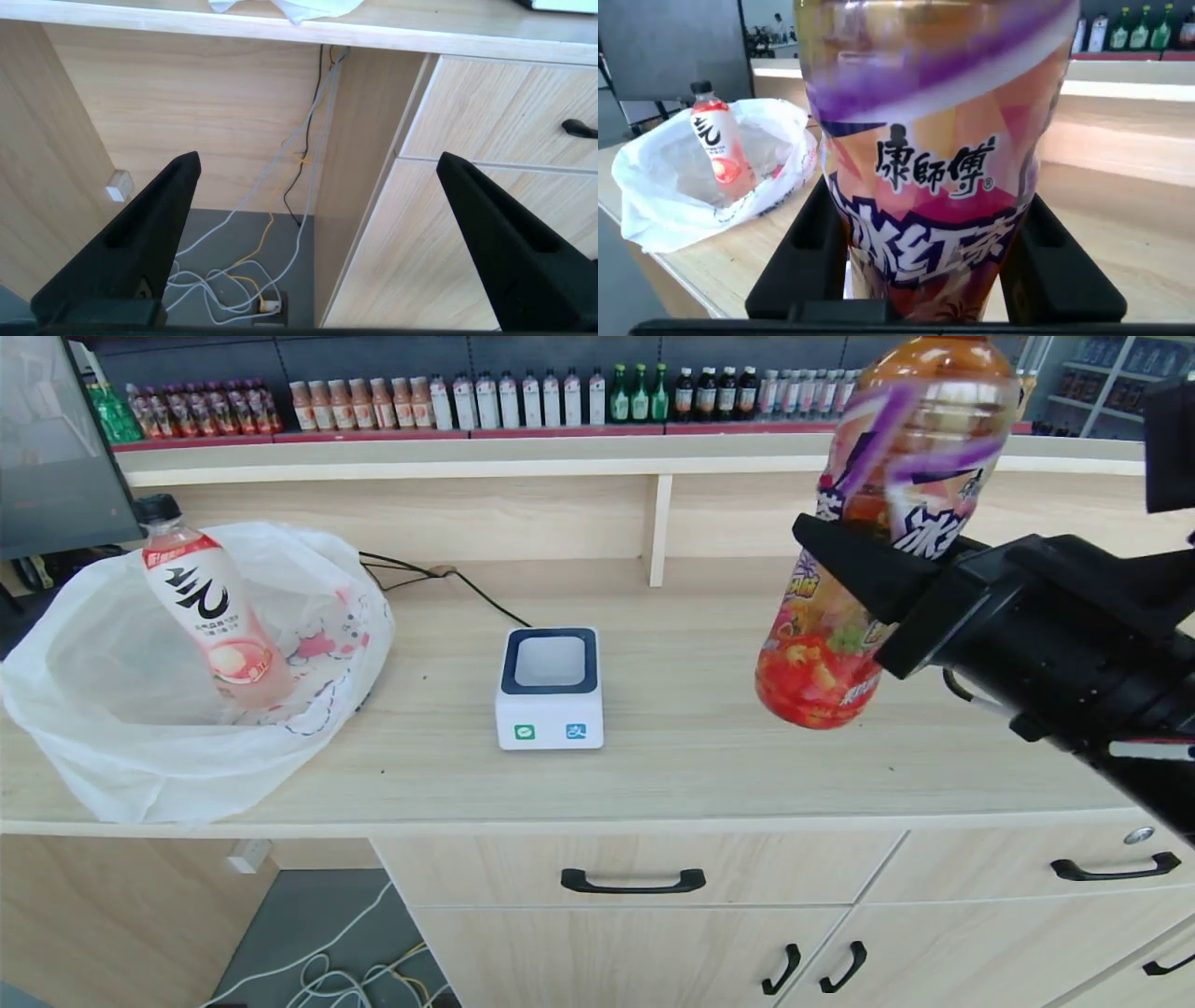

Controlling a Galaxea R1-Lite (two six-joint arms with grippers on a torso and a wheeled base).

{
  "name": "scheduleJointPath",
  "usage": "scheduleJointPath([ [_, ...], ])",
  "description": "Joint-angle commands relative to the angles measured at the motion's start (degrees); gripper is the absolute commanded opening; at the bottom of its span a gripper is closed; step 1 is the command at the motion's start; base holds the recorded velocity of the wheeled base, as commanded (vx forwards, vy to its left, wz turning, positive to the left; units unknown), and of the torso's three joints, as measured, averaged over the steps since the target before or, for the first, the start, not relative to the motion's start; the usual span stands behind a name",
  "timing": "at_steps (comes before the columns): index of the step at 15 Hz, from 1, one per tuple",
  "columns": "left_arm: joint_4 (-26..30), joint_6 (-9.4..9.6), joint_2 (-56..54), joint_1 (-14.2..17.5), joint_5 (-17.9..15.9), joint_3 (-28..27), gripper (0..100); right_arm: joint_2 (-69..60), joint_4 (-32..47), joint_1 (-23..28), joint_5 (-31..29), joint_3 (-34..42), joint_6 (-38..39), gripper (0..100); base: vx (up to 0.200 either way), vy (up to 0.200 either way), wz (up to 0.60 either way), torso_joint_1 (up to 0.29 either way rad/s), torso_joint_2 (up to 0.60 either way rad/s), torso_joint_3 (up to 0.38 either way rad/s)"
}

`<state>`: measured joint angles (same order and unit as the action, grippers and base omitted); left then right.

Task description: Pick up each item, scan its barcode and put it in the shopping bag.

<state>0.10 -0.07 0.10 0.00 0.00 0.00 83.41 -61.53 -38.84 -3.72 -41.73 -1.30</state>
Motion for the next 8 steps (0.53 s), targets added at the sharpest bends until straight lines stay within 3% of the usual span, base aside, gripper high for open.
scheduleJointPath([
  [1, 0.0, -0.01, 0.0, 0.1, 0.0, 0.0, 100, 1.2, 0.0, 0.0, -1.4, 2.5, 1.0, 0, 0.000, 0.000, 0.00, 0.000, 0.00, 0.000],
  [2, 0.0, -0.01, 0.0, 0.0, 0.0, 0.0, 100, 0.4, -0.3, 0.1, -6.1, 6.7, 3.2, 0, 0.000, 0.000, 0.00, 0.000, 0.00, 0.000],
  [4, 0.0, -0.01, 0.0, 0.0, 0.0, 0.0, 100, -0.9, -0.5, 0.0, -10.1, 11.9, 4.6, 0, 0.000, 0.000, 0.00, 0.000, 0.00, 0.000],
  [8, 0.0, 0.07, 0.0, 0.0, 0.0, 0.0, 100, -0.8, -0.4, 0.7, -11.3, 13.3, 0.8, 0, 0.000, 0.000, 0.00, 0.000, 0.00, 0.000],
])
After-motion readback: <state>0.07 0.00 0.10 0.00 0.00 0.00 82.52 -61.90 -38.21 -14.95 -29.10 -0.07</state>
